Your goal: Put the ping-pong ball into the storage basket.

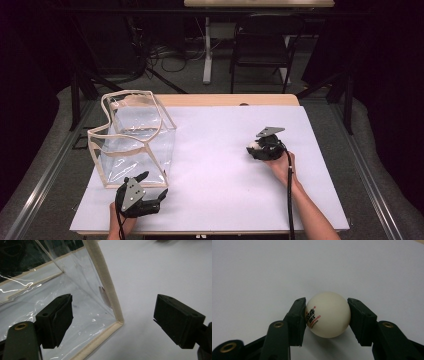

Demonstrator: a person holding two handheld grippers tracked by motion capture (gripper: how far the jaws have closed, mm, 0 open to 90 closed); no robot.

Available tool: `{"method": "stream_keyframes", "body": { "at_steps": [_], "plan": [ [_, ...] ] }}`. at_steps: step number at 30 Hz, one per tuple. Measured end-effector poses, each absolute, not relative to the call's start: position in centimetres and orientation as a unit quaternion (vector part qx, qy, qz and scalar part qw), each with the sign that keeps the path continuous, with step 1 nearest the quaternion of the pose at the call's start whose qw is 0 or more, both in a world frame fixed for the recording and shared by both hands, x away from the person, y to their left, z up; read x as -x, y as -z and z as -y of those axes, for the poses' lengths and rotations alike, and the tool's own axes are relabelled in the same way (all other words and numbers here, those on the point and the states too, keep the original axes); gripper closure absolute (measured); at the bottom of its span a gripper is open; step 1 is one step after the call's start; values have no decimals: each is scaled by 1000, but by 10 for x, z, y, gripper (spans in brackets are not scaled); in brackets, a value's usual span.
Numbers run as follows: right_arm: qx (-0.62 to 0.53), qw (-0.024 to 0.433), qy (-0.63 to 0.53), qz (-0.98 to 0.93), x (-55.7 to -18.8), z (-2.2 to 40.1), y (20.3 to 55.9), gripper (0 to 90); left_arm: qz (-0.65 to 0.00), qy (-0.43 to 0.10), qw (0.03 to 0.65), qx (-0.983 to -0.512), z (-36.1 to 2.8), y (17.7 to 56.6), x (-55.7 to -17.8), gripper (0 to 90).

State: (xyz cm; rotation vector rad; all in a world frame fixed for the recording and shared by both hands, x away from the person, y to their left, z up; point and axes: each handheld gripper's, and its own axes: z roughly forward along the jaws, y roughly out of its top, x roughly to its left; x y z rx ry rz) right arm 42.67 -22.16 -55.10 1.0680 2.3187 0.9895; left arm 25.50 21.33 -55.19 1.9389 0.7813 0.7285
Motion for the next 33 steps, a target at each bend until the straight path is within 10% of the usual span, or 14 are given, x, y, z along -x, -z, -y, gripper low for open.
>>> {"method": "stream_keyframes", "body": {
  "at_steps": [33],
  "plan": [
    [-355, 230, -369, -828, -413, 217, 531, 506, -313, -295, 448, -784, -212, 552, -255, 158]
  ]
}}
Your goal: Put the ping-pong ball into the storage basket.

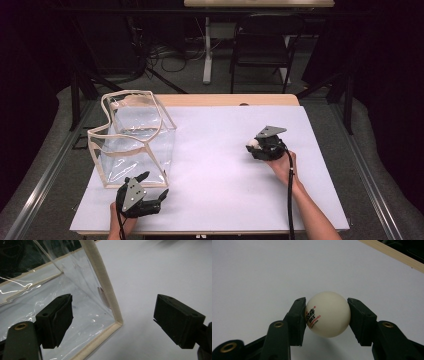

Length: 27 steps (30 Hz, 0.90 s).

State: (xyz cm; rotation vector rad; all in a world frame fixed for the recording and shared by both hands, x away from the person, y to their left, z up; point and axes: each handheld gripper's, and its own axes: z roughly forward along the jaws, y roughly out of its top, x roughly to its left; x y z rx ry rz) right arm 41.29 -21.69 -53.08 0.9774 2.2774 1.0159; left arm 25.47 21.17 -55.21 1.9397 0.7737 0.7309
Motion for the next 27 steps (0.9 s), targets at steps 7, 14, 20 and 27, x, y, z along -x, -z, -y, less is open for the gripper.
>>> {"method": "stream_keyframes", "body": {
  "at_steps": [7, 14, 20, 27],
  "plan": [
    [-350, 231, -373, -828, -410, 215, 527, 507, -312, -296, 449, -784, -212, 552, -255, 159],
    [-346, 233, -378, -826, -408, 213, 523, 507, -312, -295, 449, -784, -211, 552, -255, 158],
    [-344, 233, -379, -827, -406, 211, 521, 507, -313, -295, 448, -784, -211, 552, -255, 158],
    [-342, 236, -382, -825, -405, 211, 518, 507, -313, -295, 448, -784, -211, 552, -255, 158]
  ]
}}
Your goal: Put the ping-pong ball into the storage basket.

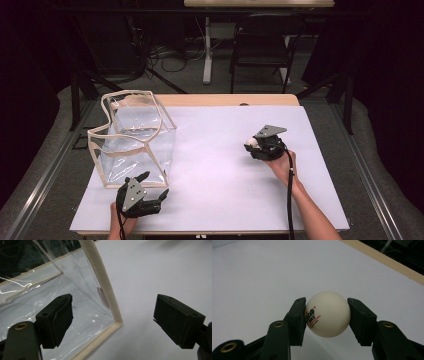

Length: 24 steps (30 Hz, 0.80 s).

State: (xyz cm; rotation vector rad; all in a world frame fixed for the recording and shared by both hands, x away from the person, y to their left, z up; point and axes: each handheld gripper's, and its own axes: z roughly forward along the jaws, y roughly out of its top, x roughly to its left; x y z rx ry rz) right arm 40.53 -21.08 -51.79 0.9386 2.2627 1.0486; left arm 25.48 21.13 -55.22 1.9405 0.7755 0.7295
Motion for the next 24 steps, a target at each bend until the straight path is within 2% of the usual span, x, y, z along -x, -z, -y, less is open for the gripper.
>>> {"method": "stream_keyframes", "body": {
  "at_steps": [24],
  "plan": [
    [-335, 245, -388, -823, -399, 209, 508, 508, -313, -295, 448, -783, -212, 552, -254, 159]
  ]
}}
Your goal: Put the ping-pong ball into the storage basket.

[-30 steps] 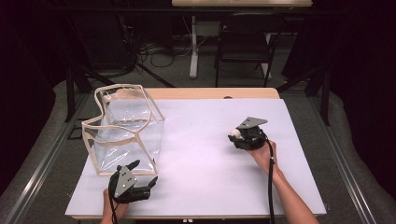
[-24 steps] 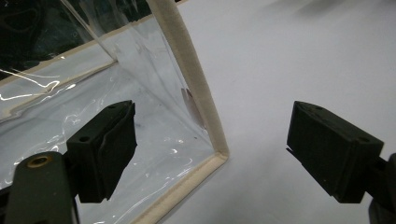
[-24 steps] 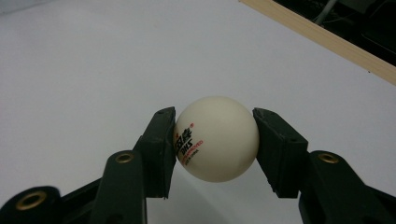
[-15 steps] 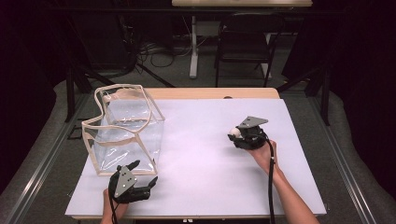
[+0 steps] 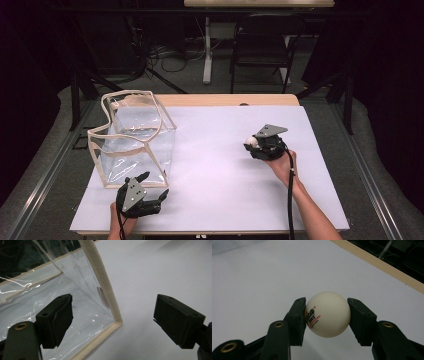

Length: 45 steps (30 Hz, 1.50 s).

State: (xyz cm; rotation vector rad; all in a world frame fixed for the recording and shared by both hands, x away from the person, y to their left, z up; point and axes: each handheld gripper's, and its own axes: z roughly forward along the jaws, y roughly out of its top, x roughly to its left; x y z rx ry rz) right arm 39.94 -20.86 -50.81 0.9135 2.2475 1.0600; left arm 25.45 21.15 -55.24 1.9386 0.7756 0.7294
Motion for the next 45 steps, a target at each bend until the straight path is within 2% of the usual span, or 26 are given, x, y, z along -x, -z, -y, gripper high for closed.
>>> {"method": "stream_keyframes", "body": {
  "at_steps": [45],
  "plan": [
    [-317, 247, -398, -825, -412, 191, 485, 508, -312, -295, 449, -784, -211, 553, -255, 159]
  ]
}}
